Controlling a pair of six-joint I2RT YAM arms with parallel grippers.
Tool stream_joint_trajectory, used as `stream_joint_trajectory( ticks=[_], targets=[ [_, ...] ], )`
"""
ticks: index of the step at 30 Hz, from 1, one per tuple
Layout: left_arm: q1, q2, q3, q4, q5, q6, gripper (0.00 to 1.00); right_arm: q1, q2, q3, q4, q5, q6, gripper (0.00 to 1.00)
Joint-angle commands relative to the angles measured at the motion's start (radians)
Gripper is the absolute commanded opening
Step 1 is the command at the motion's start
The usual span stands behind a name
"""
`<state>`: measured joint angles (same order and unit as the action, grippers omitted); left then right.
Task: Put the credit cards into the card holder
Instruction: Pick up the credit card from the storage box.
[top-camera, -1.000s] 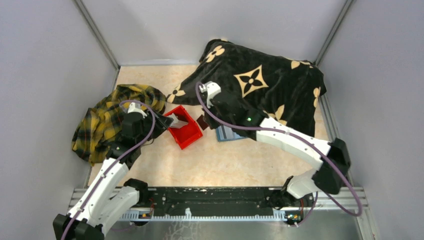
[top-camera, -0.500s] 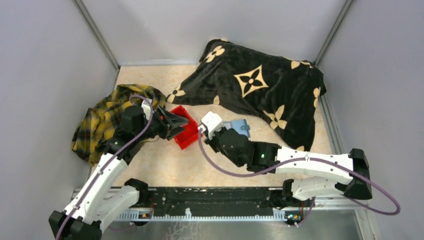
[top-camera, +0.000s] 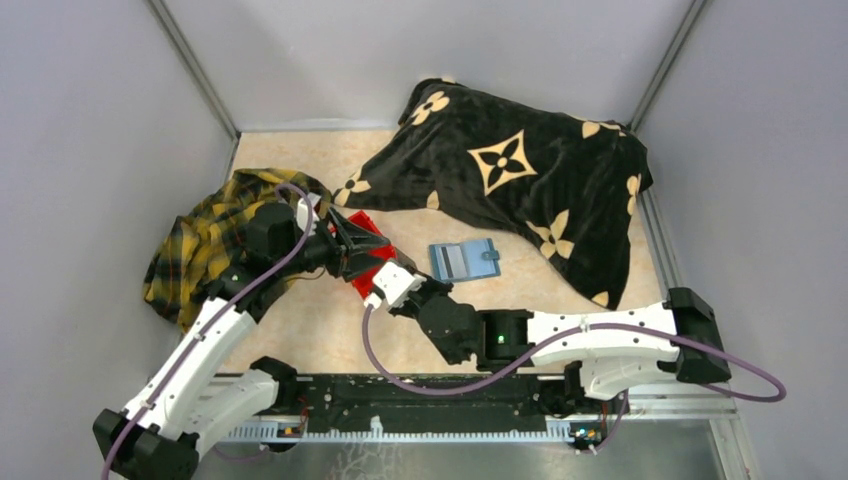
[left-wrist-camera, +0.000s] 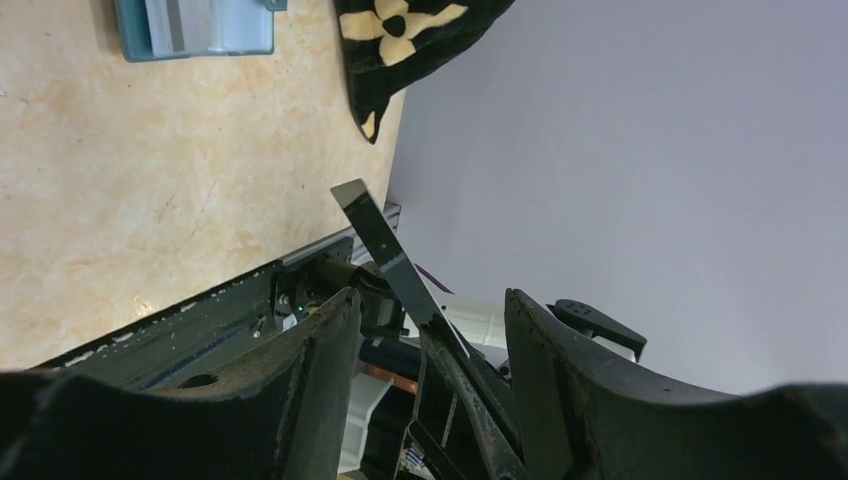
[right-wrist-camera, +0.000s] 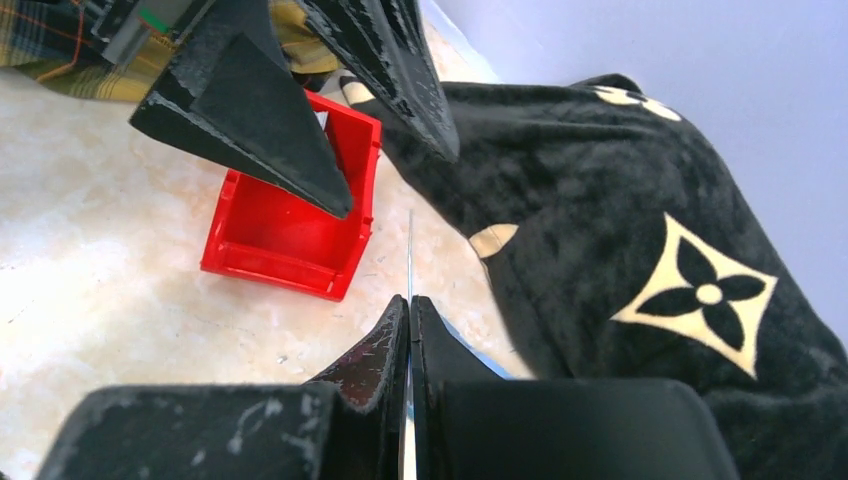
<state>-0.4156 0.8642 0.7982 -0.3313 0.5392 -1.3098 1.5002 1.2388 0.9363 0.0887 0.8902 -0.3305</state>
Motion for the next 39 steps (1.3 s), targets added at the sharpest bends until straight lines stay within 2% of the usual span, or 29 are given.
stream_joint_trajectory(
  ticks=[1, 12, 19, 22, 29, 31, 32, 35, 39],
  targets=[
    [-0.017, 0.022, 0.044, -0.009, 0.045, -0.002, 0.62, 0.038, 0.021, 0.016, 0.109, 0.051, -0.088, 0.00],
    [-0.053, 0.079, 0.072, -0.017, 0.084, 0.015, 0.61, 0.102, 0.092, 0.018, 0.231, 0.085, -0.248, 0.00],
    [-0.070, 0.081, 0.070, -0.017, 0.100, 0.023, 0.54, 0.115, 0.107, 0.004, 0.284, 0.093, -0.313, 0.00],
    [-0.070, 0.076, 0.055, 0.002, 0.113, 0.017, 0.42, 0.116, 0.113, 0.005, 0.280, 0.096, -0.321, 0.00],
    [-0.069, 0.072, 0.012, 0.079, 0.143, -0.003, 0.00, 0.118, 0.125, -0.005, 0.273, 0.124, -0.321, 0.00],
    [-0.070, 0.065, -0.006, 0.104, 0.141, -0.012, 0.00, 0.122, 0.125, -0.012, 0.280, 0.150, -0.316, 0.00],
    [-0.069, 0.062, -0.028, 0.124, 0.131, -0.019, 0.00, 0.123, 0.125, -0.015, 0.279, 0.167, -0.309, 0.03],
    [-0.069, 0.048, -0.097, 0.209, 0.067, -0.052, 0.00, 0.124, 0.122, -0.011, 0.205, 0.229, -0.217, 0.27],
    [-0.071, 0.060, -0.188, 0.336, -0.074, -0.074, 0.00, 0.124, 0.060, -0.016, 0.004, 0.257, 0.053, 0.56]
  ],
)
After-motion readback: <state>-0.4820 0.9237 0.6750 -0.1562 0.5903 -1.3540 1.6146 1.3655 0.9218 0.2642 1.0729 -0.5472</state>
